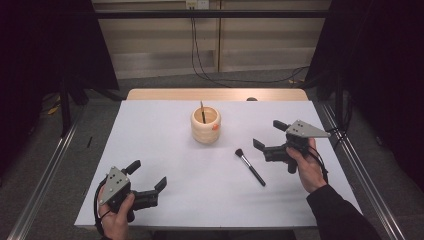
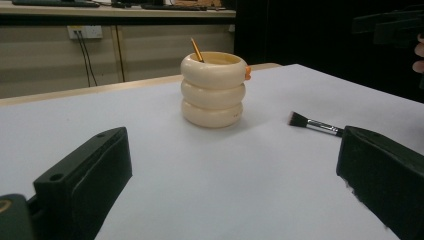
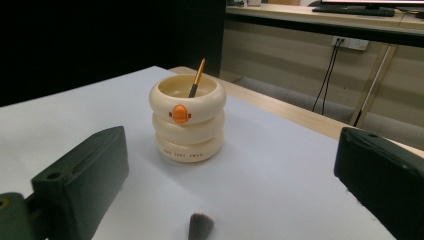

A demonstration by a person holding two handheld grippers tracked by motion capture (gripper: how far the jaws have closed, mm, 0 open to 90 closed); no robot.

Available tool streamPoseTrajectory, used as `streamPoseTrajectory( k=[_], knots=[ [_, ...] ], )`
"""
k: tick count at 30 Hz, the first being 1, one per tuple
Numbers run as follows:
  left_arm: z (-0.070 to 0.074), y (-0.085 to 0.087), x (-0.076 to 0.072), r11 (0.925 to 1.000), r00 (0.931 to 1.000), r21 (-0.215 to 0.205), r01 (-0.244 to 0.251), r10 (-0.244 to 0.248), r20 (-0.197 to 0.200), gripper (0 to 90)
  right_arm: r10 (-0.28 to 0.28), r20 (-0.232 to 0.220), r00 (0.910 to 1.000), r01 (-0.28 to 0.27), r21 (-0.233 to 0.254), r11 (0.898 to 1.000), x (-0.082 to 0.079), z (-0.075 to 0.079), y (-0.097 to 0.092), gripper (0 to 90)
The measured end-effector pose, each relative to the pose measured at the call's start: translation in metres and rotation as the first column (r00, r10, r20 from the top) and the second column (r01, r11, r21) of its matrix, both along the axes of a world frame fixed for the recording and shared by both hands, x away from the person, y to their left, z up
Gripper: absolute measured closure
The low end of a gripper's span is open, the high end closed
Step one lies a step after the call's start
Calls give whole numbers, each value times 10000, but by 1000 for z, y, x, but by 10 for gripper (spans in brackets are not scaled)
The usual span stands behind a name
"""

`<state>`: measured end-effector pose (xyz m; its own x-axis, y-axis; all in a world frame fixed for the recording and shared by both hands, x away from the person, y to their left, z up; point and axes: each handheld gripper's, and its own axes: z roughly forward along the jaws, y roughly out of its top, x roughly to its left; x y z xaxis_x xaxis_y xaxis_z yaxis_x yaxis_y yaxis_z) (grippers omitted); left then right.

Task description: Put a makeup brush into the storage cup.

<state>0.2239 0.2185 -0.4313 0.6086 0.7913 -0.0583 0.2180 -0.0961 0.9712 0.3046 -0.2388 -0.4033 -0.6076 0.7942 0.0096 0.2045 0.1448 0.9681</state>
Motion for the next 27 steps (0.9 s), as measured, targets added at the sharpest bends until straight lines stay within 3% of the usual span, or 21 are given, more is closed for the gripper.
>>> streamPoseTrajectory(
  k=[8, 11, 14, 18, 20, 23, 24, 25, 27],
  knots=[
    [1, -1, 0, 10000, 10000, -52, 80, -80, 57, 14, 57, 30, 10000, -56, -227, 9997, 18, -1, 12, 5],
    [0, 0, 0, 9999, 9999, -79, 104, -104, 16, 13, 118, -80, 9999, -122, -526, 9985, 21, -1, 15, 3],
    [0, -1, 0, 9998, 9998, -86, 178, -178, 28, 13, 410, -545, 9977, -448, -712, 9965, 26, -2, 15, 0],
    [0, -4, 0, 9996, 9996, 67, 275, -275, -6, 11, 703, -1451, 9869, -864, -1075, 9904, 35, -6, 17, 0],
    [0, -3, 1, 9993, 9994, 70, 356, -355, -43, 12, 668, -1590, 9850, -890, -1370, 9866, 39, -9, 19, 7],
    [-1, -2, 1, 9993, 9993, 51, 369, -369, -59, 11, 699, -2428, 9676, -1168, -1844, 9759, 46, -14, 22, 7],
    [-1, -2, 1, 9994, 9994, 69, 331, -330, -61, 12, 728, -2898, 9543, -1427, -2279, 9632, 49, -17, 23, 14],
    [-1, -2, 1, 9994, 9994, 62, 347, -347, -60, 12, 697, -3118, 9476, -1531, -2518, 9556, 50, -19, 23, 33],
    [-1, -2, 1, 9993, 9993, 29, 370, -370, -64, 12, 548, -3315, 9419, -1527, -2770, 9487, 52, -23, 25, 63]
  ],
)
